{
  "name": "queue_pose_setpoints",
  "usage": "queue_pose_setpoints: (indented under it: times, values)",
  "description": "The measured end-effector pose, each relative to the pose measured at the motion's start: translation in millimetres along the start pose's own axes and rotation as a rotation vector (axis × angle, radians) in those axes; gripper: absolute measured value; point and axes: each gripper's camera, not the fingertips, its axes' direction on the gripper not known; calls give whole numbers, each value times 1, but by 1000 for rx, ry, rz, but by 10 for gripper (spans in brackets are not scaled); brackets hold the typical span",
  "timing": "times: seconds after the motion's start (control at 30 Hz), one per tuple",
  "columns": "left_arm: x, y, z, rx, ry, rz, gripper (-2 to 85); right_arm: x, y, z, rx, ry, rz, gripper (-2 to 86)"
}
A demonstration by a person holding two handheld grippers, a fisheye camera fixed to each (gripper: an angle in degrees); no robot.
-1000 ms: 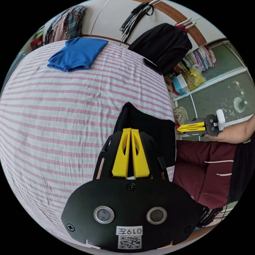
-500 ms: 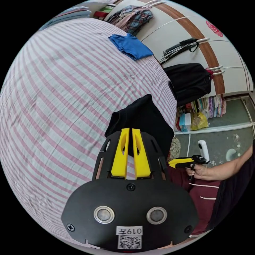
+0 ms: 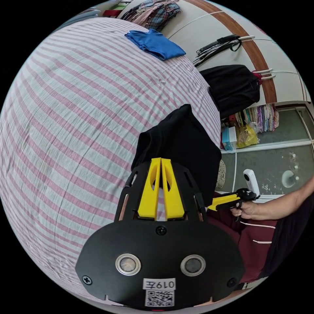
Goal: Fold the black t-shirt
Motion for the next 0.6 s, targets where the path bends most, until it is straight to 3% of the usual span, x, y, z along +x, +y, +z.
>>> queue_pose_setpoints:
  times: [0.17, 0.4, 0.6]
  values:
    - [-6, -4, 2, -53, -20, 36, 6, -9, 3, 4, 16, 91, -75, 19]
    - [-15, -11, 5, -96, -35, 38, 5, -37, 7, 27, -104, 345, -394, -3]
    - [-19, -19, 1, -124, -41, 36, 5, -32, 9, 31, -133, 361, -395, 3]
